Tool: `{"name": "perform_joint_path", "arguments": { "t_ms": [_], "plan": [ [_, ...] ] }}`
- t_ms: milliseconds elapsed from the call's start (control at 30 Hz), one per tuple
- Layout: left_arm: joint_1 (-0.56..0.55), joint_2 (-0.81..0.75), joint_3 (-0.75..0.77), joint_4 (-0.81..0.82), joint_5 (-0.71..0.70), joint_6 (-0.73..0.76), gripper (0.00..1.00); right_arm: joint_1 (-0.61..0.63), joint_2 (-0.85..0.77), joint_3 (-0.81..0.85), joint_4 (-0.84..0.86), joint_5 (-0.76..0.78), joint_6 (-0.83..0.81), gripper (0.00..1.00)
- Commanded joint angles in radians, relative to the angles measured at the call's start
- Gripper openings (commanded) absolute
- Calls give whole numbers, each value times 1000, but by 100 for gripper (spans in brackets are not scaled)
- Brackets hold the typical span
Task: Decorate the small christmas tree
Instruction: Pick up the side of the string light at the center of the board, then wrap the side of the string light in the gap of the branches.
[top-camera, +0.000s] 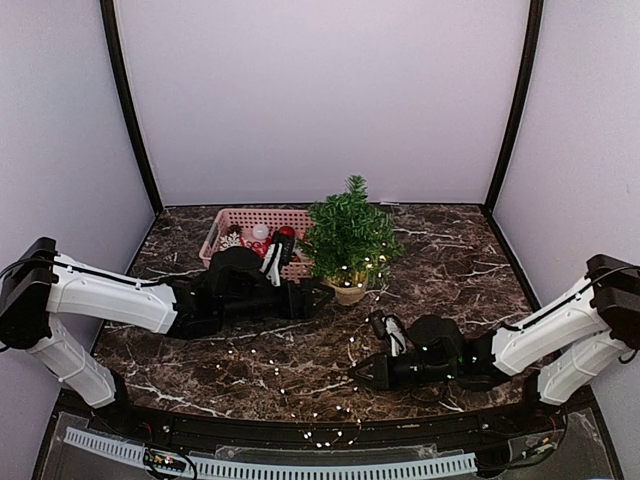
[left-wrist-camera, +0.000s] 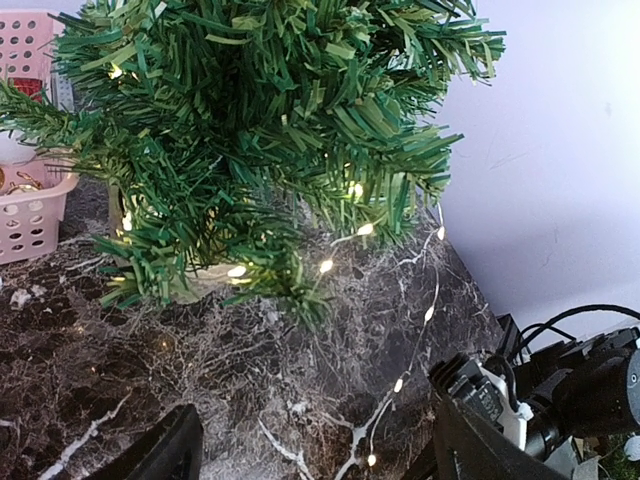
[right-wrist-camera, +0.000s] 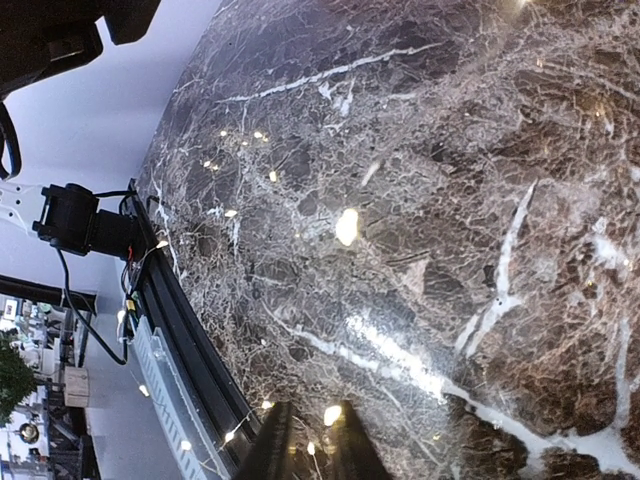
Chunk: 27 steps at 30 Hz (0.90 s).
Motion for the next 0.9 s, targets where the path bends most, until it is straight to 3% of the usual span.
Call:
{"name": "perform_joint_path", "arguments": {
  "t_ms": [0, 300, 367, 500, 867],
  "plan": [
    [10, -9, 20, -8, -11, -23, 83, 16, -27, -17, -26, 14, 16, 3],
    [32, 44, 85, -4, 13, -32, 85, -13, -272, 82, -519, 327, 23, 0],
    [41, 64, 102, -4, 37, -37, 80, -32, -321, 89, -563, 347, 20, 0],
    [53, 96, 133, -18, 55, -41, 62, -57, -408, 86, -645, 373, 16, 0],
    [60, 164, 168, -13, 56, -42, 43, -67, -530, 140, -803, 465, -5, 0]
  ]
}}
